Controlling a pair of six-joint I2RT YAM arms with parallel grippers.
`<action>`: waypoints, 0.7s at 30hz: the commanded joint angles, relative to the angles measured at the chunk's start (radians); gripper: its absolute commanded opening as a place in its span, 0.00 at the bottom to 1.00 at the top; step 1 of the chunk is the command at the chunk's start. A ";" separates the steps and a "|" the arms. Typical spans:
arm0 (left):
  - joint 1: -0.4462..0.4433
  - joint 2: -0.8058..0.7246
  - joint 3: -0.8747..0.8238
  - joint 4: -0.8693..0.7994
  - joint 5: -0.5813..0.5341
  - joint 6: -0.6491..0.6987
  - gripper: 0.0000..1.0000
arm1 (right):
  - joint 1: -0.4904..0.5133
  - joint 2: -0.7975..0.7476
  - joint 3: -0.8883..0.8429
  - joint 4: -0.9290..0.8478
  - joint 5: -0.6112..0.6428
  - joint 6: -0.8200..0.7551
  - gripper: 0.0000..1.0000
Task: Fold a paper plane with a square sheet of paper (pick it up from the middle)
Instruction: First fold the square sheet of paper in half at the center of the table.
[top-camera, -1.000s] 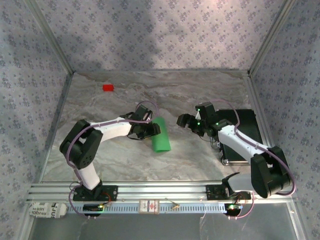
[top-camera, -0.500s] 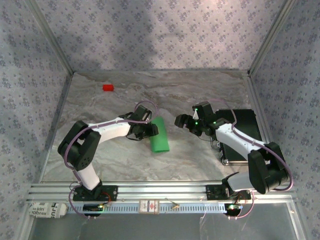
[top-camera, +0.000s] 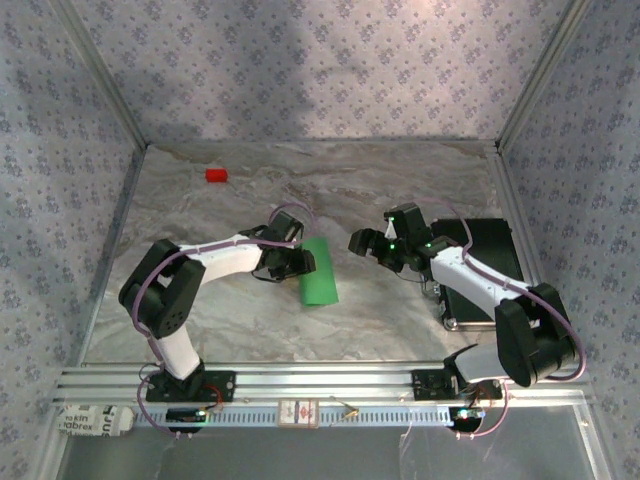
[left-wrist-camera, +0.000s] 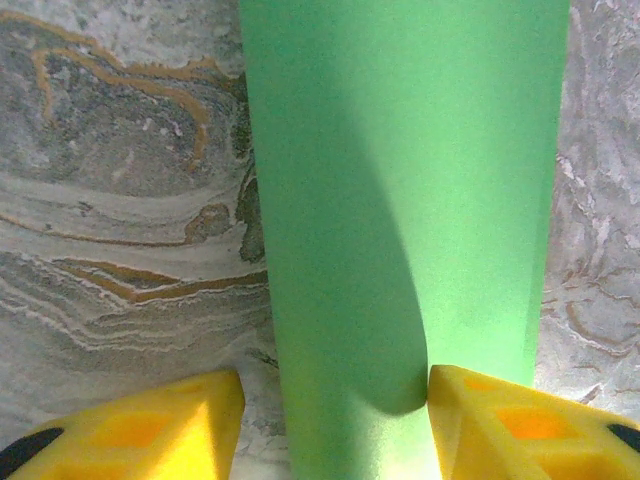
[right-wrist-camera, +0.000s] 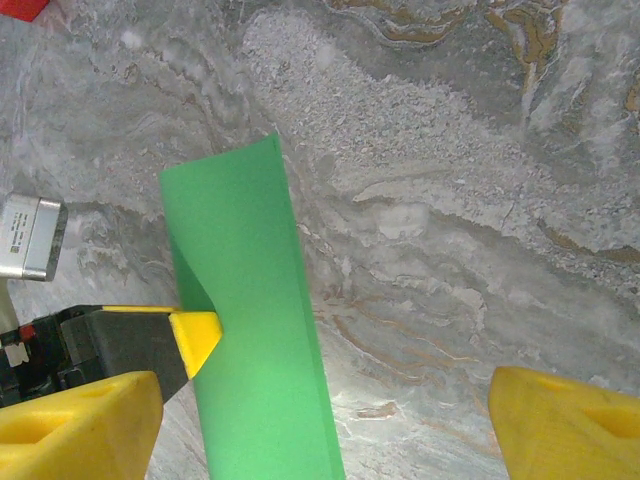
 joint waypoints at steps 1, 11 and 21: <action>0.007 0.066 0.007 -0.050 -0.010 -0.006 0.53 | 0.007 0.015 0.033 -0.011 -0.011 -0.020 0.84; 0.008 0.132 0.039 -0.089 -0.009 -0.004 0.56 | 0.010 0.027 0.035 -0.020 -0.015 -0.034 0.83; 0.008 0.177 0.063 -0.136 -0.025 0.015 0.56 | 0.014 0.030 0.030 -0.029 -0.008 -0.043 0.83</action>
